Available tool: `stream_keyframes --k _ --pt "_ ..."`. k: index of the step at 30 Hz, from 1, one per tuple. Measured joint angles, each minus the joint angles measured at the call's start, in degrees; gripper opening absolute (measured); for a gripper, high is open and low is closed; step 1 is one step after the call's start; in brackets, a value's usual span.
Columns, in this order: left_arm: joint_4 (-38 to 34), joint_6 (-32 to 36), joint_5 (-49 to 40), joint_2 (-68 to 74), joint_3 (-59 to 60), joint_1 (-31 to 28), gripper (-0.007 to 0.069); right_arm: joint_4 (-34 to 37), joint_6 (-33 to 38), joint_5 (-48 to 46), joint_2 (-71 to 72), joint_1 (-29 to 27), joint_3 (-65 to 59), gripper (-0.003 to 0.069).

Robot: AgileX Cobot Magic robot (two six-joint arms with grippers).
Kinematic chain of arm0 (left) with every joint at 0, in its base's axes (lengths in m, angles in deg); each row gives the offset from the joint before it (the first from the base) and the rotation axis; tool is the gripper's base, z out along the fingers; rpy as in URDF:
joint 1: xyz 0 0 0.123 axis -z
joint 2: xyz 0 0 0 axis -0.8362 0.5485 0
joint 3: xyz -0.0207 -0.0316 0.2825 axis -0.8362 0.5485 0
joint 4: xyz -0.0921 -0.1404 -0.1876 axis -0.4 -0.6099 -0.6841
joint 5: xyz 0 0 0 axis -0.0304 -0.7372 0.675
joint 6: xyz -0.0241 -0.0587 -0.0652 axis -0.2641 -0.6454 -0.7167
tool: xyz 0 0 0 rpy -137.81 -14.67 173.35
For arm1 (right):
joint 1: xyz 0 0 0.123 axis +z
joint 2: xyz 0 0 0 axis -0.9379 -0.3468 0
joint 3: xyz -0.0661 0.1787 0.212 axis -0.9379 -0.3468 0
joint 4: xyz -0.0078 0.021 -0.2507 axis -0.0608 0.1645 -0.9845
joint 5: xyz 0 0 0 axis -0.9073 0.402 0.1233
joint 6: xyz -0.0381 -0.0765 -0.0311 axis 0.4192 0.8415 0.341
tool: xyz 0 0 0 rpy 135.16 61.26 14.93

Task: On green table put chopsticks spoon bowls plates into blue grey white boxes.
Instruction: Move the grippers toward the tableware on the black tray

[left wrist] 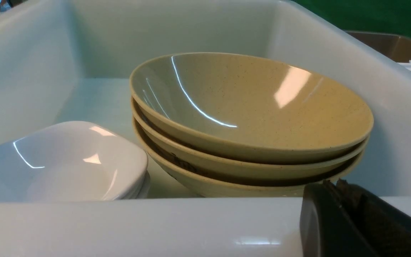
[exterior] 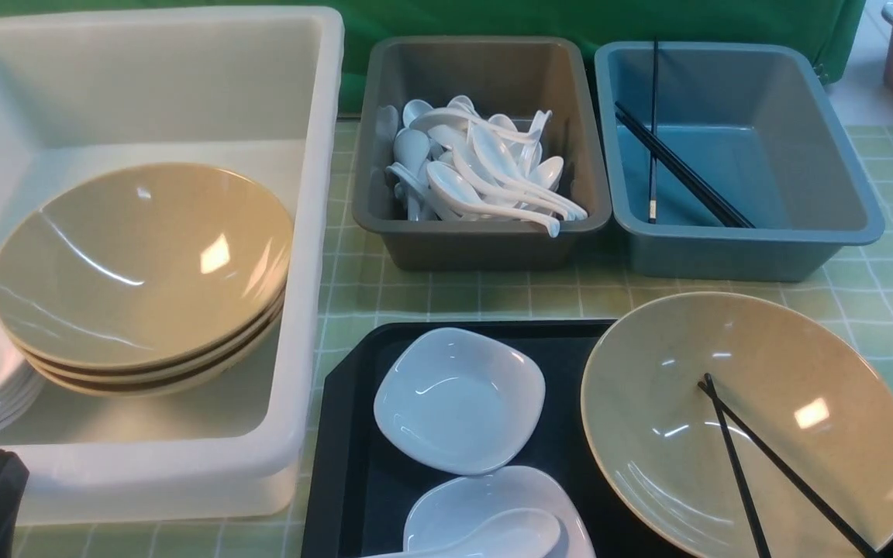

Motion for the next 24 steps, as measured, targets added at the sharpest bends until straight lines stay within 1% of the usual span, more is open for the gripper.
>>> stream_keyframes --k 20,24 --pt "0.00 0.00 -0.05 0.00 0.00 0.00 -0.0001 0.00 0.00 0.00 0.00 0.00 0.00 0.0235" --pt "0.00 0.00 0.00 0.00 0.00 0.00 -0.0001 0.00 0.00 1.29 0.00 0.00 -0.21 0.0235"
